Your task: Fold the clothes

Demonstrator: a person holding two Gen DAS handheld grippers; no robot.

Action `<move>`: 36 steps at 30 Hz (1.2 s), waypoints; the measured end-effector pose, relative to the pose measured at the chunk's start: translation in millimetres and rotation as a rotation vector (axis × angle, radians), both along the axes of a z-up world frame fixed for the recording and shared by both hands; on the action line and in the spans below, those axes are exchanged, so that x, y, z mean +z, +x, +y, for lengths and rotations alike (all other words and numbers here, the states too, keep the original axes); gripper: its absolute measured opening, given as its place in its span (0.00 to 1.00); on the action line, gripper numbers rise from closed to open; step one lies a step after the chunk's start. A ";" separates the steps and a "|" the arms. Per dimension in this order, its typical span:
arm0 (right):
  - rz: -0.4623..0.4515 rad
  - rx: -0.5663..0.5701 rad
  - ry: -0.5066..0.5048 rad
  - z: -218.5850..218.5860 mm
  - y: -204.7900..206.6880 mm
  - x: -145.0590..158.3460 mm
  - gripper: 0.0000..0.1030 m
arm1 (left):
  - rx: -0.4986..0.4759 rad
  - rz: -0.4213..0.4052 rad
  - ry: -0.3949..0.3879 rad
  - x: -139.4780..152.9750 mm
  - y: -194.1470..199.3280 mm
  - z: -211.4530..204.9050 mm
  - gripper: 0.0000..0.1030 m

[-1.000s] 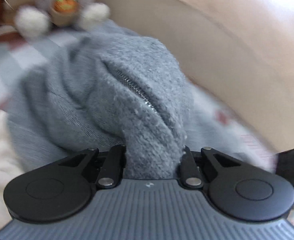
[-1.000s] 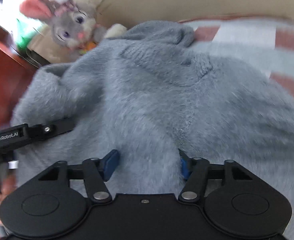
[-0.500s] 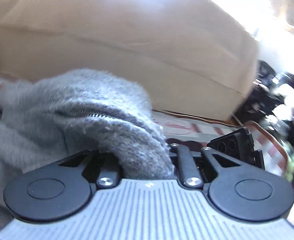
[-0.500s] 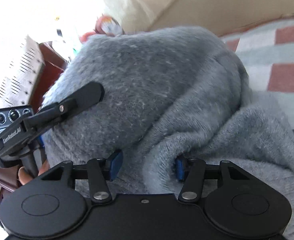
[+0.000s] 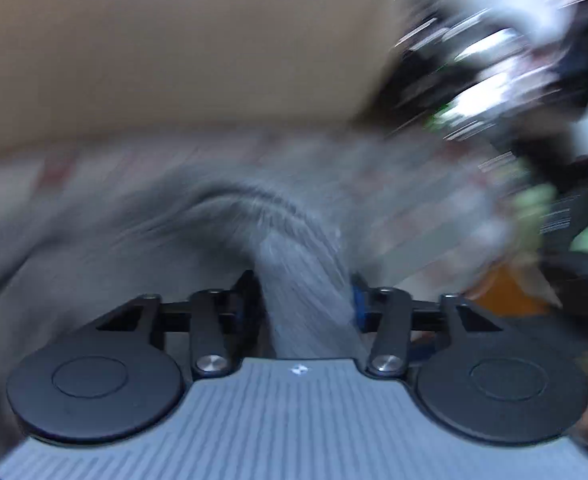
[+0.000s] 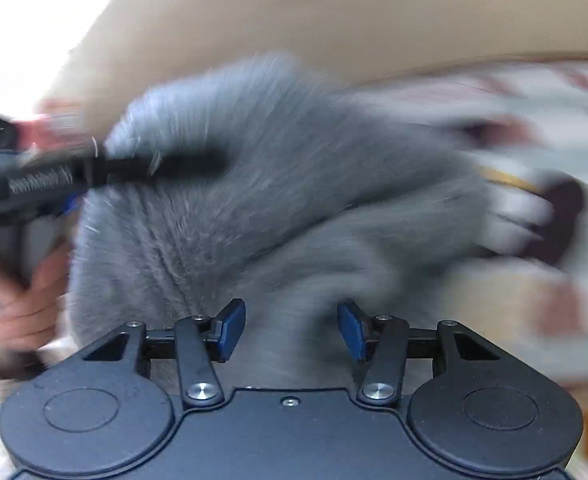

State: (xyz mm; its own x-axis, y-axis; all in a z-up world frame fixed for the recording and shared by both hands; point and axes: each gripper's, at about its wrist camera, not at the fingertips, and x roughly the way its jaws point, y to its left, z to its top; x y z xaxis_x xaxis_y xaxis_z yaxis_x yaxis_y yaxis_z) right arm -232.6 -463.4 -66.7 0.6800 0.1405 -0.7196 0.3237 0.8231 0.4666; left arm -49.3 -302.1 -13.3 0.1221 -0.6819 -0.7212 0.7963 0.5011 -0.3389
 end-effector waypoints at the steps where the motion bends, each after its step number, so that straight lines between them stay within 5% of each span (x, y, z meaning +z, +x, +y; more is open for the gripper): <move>1: 0.004 -0.033 -0.018 -5.5 -9.0 1.9 0.56 | 0.030 0.017 0.025 -11.5 1.8 3.7 0.47; 5: -0.033 -0.086 -0.045 -20.3 -32.7 13.6 0.56 | 0.218 0.021 -0.046 -24.1 22.0 51.5 0.86; 7: -0.061 -0.076 -0.054 -23.7 -35.5 16.5 0.56 | 0.336 -0.009 -0.092 -19.6 30.4 82.5 0.88; 10: -0.085 -0.059 -0.083 -23.0 -32.3 18.0 0.56 | 0.474 -0.080 -0.055 -15.4 41.9 112.9 0.93; 13: -0.099 -0.037 -0.108 -14.3 -14.9 21.0 0.56 | 0.528 -0.092 -0.003 -17.0 55.7 139.2 0.93; 20: -0.143 0.043 -0.180 -23.5 59.9 46.1 0.57 | 0.546 0.110 -0.074 -49.9 67.4 171.5 0.89; 21: -0.135 0.018 -0.189 -29.6 71.4 49.1 0.63 | 0.550 0.136 -0.067 -58.6 69.9 169.8 0.87; 23: -0.117 -0.064 -0.183 -48.4 93.9 50.0 0.78 | 0.532 0.158 -0.031 -71.7 72.5 165.2 0.62; 24: -0.108 -0.104 -0.178 -57.7 104.9 50.0 0.79 | 0.520 0.159 -0.012 -76.4 73.0 162.3 0.61; 28: -0.047 -0.161 0.026 -93.7 136.4 11.3 0.79 | 0.508 0.194 -0.045 -90.0 76.9 160.9 0.61; 29: -0.028 -0.140 0.133 -98.3 139.0 -6.3 0.68 | 0.501 0.207 -0.065 -92.2 78.1 161.5 0.61; 30: -0.021 -0.106 0.210 -97.5 139.0 -19.9 0.44 | 0.495 0.218 -0.080 -94.8 79.5 161.9 0.61; 36: -0.060 0.057 0.249 -47.1 98.8 -42.3 0.37 | 0.498 0.220 -0.086 -109.4 82.6 159.6 0.63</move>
State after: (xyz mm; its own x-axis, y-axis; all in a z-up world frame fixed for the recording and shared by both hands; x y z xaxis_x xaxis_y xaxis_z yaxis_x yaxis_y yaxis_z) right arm -133.9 -510.5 -109.0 0.7066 0.3474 -0.6165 0.2459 0.6963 0.6743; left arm 33.4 -142.5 -122.6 0.2973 -0.6378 -0.7105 0.3757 0.7622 -0.5271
